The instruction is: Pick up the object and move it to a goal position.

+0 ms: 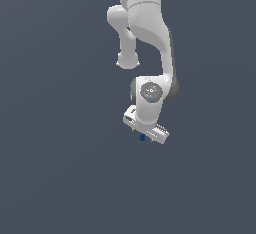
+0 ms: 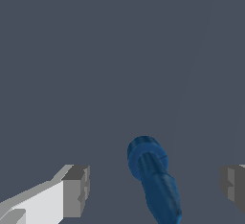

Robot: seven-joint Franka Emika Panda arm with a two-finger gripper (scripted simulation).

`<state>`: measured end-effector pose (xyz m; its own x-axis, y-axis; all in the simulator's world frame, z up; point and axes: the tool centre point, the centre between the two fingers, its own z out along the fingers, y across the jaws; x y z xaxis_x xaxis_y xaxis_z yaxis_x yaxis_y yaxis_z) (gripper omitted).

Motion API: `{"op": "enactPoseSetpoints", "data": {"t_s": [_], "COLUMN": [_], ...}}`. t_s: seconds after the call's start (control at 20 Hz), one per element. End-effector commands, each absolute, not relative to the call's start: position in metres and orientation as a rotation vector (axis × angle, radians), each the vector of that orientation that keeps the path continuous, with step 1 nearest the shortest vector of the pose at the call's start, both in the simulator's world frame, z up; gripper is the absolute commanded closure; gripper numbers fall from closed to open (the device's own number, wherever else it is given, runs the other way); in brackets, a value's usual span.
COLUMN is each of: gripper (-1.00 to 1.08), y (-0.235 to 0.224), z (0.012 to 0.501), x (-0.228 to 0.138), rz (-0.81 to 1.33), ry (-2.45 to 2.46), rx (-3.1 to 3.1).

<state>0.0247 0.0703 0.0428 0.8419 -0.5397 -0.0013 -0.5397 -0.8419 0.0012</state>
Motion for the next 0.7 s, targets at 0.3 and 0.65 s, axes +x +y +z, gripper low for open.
{"op": "enactPoseSetpoints", "data": {"t_s": [0.3, 0.65], "gripper": [1.08, 1.08], "y": [0.0704, 0.0699], "z": [0.0423, 0.0456], "x": [0.0256, 0.0266], "rz": [0.0, 0.0], "ry": [-0.883, -0.883], "rx": [3.015, 3.015]}}
